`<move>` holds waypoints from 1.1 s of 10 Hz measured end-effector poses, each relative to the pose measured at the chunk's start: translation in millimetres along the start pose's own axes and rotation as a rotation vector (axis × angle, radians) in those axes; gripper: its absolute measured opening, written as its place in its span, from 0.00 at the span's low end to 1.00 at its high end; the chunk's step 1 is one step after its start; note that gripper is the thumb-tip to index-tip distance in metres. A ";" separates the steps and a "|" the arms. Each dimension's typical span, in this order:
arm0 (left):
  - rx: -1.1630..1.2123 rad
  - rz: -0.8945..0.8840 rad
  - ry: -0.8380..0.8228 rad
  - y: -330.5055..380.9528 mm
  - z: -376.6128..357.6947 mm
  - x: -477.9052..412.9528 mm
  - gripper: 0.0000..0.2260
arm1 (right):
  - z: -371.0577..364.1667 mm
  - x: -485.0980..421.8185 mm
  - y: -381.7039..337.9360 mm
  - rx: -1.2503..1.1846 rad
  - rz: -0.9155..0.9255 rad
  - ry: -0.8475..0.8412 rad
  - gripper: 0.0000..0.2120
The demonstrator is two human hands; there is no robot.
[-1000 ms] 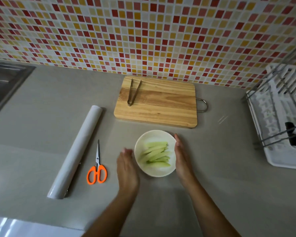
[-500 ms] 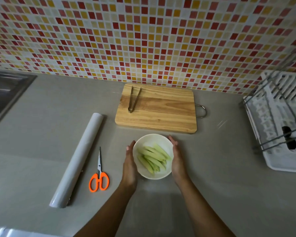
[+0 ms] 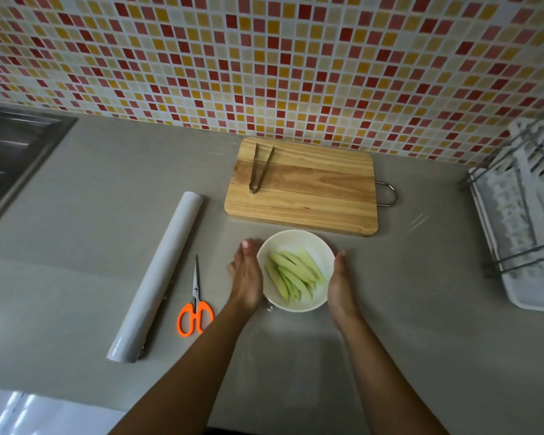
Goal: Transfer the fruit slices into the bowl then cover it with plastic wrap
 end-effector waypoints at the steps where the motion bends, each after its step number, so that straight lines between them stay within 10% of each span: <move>1: 0.083 0.082 0.100 -11.4 18.0 12.9 0.21 | 21.8 7.4 0.8 0.316 0.170 0.181 0.19; 6: 0.233 0.168 -0.034 -4.1 35.2 14.0 0.12 | 17.0 12.8 19.2 -0.002 -0.003 -0.086 0.12; 11: -0.149 -0.191 -0.073 133.6 39.9 22.4 0.10 | 0.8 25.4 -120.8 0.489 0.222 0.053 0.19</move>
Point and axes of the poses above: each hand's wrist, its own x-axis away from the middle knuckle, its own z-axis out of the back of the hand, y = z × x, the point moved 5 cm from there along -x, towards the middle knuckle, and after that the axes turned 10 degrees about -y, right-handed, at the moved point
